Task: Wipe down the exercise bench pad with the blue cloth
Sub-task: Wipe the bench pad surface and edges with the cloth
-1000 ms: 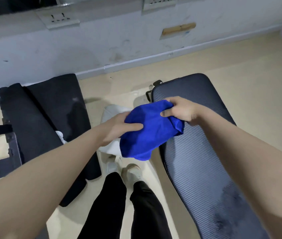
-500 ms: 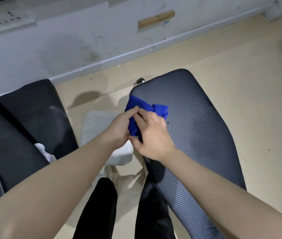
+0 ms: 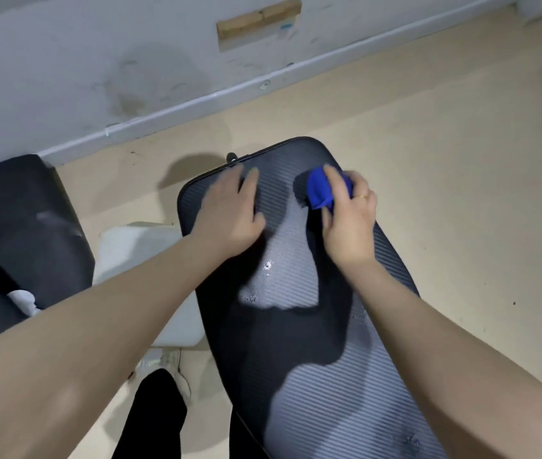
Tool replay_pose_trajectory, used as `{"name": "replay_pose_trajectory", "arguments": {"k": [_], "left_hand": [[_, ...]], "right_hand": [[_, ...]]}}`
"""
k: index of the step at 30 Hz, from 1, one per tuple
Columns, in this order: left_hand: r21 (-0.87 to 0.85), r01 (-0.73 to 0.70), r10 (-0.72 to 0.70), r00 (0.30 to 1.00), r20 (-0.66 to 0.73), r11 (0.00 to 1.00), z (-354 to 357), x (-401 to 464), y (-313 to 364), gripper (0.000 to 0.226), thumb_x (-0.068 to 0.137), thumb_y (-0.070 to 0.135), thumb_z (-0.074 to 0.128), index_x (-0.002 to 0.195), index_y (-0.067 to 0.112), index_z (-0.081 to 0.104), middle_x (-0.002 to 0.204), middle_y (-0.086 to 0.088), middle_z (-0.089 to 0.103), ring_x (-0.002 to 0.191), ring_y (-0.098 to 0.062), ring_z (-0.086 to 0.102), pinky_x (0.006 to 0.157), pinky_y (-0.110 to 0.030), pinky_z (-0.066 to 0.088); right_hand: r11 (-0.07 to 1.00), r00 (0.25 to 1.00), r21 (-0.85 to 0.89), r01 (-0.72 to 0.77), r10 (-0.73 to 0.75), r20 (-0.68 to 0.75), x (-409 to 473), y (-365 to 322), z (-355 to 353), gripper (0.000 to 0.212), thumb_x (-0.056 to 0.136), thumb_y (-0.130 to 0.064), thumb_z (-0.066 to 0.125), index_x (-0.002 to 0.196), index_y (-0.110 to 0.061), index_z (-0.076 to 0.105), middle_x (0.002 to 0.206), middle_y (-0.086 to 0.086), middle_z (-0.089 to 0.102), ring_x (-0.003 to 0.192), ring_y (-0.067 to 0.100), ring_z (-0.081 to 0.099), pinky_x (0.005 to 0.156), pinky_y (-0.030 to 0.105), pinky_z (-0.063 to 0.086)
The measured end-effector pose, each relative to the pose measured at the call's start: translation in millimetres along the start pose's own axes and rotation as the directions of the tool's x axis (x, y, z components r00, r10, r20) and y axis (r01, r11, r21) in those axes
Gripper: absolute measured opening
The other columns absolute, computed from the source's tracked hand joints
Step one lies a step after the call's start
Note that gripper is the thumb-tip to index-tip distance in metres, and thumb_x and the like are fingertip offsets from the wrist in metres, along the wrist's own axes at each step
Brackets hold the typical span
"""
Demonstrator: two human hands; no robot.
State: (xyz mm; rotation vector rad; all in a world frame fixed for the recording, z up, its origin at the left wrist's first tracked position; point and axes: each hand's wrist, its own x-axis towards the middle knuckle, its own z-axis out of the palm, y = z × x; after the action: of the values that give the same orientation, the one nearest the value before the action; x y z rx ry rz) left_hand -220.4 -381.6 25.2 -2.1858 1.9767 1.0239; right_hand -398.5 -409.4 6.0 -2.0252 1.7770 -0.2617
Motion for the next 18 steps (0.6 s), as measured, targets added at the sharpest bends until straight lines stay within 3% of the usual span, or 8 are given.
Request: {"name": "replay_pose_trajectory", "arguments": {"k": [2, 7, 9, 11, 13, 15, 16, 18], "left_hand": [[0.171, 0.076, -0.081, 0.996, 0.022, 0.982, 1.8, 19.7, -11.8, 0.087, 0.090, 0.044, 0.052, 0.151, 0.022, -0.004, 0.158, -0.020, -0.007, 0.146, -0.038, -0.002, 0.117, -0.049, 0.001], [0.036, 0.273, -0.275, 0.952, 0.135, 0.961, 17.5, 47.0, -39.1, 0.105, 0.076, 0.068, 0.055, 0.147, 0.036, -0.015, 0.159, -0.010, -0.017, 0.146, -0.032, -0.013, 0.115, -0.051, -0.008], [0.045, 0.263, -0.267, 0.959, 0.095, 0.964, 23.5, 48.1, -43.9, 0.105, 0.075, 0.069, 0.054, 0.147, 0.038, -0.016, 0.159, -0.005, -0.018, 0.147, -0.030, -0.013, 0.115, -0.051, -0.006], [0.029, 0.259, -0.260, 0.962, 0.079, 0.966, 23.5, 46.7, -44.6, 0.105, 0.075, 0.066, 0.057, 0.147, 0.038, -0.014, 0.159, -0.004, -0.016, 0.147, -0.029, -0.012, 0.115, -0.050, -0.004], [-0.010, 0.254, -0.251, 0.961, 0.113, 0.967, 20.5, 45.8, -45.4, 0.106, 0.075, 0.061, 0.061, 0.147, 0.039, -0.014, 0.160, -0.003, -0.014, 0.147, -0.027, -0.012, 0.115, -0.050, -0.004], [-0.058, 0.248, -0.237, 0.960, 0.151, 0.967, 16.8, 45.2, -47.1, 0.108, 0.075, 0.057, 0.065, 0.147, 0.040, -0.013, 0.159, 0.000, -0.015, 0.147, -0.025, -0.014, 0.115, -0.050, -0.005], [-0.068, 0.241, -0.227, 0.959, 0.169, 0.968, 14.8, 44.8, -48.3, 0.108, 0.075, 0.055, 0.066, 0.147, 0.041, -0.014, 0.159, 0.002, -0.016, 0.146, -0.025, -0.015, 0.115, -0.050, -0.005], [-0.076, 0.230, -0.213, 0.959, 0.186, 0.970, 13.7, 45.6, -50.8, 0.108, 0.076, 0.053, 0.066, 0.146, 0.040, -0.015, 0.159, 0.004, -0.018, 0.146, -0.025, -0.016, 0.115, -0.051, -0.006]], "right_hand": [[1.000, 0.999, -0.003, -0.029, 0.029, -0.020, 28.7, 5.3, 7.0, 0.058, 0.086, -0.009, 0.051, 0.140, -0.022, 0.036, 0.147, 0.018, 0.026, 0.126, 0.040, 0.028, 0.104, 0.050, 0.027], [0.997, 0.999, -0.072, -0.010, 0.012, 0.030, 62.9, -2.8, 40.2, 0.058, 0.085, -0.030, 0.056, 0.139, -0.025, 0.036, 0.152, 0.009, 0.022, 0.134, 0.032, 0.020, 0.107, 0.047, 0.020], [0.988, 0.994, -0.102, 0.112, -0.113, 0.005, 58.2, -16.2, 51.5, 0.053, 0.078, -0.030, 0.060, 0.129, -0.023, 0.051, 0.143, 0.011, 0.040, 0.123, 0.031, 0.028, 0.097, 0.046, 0.030], [0.916, 0.941, -0.215, 0.338, -0.331, 0.071, 43.9, -33.2, 62.9, 0.050, 0.071, -0.034, 0.056, 0.119, -0.024, 0.060, 0.129, 0.008, 0.056, 0.110, 0.025, 0.033, 0.085, 0.037, 0.038], [0.857, 0.888, -0.238, 0.458, -0.428, 0.168, 36.1, -39.2, 65.7, 0.052, 0.067, -0.033, 0.059, 0.119, -0.028, 0.059, 0.127, 0.005, 0.058, 0.107, 0.026, 0.041, 0.077, 0.035, 0.045], [0.835, 0.846, -0.154, 0.528, -0.501, 0.180, 53.6, -26.3, 61.6, 0.052, 0.064, -0.018, 0.068, 0.115, -0.024, 0.063, 0.124, 0.010, 0.059, 0.100, 0.034, 0.054, 0.071, 0.038, 0.049], [0.861, 0.867, -0.124, 0.494, -0.477, 0.141, 65.4, -19.0, 56.4, 0.052, 0.064, -0.011, 0.066, 0.115, -0.022, 0.064, 0.126, 0.013, 0.058, 0.099, 0.038, 0.055, 0.073, 0.041, 0.047], [0.949, 0.957, -0.131, 0.287, -0.278, 0.085, 88.3, -11.1, 42.6, 0.051, 0.075, -0.008, 0.057, 0.124, -0.024, 0.056, 0.137, 0.012, 0.047, 0.111, 0.040, 0.045, 0.085, 0.045, 0.038]]}}
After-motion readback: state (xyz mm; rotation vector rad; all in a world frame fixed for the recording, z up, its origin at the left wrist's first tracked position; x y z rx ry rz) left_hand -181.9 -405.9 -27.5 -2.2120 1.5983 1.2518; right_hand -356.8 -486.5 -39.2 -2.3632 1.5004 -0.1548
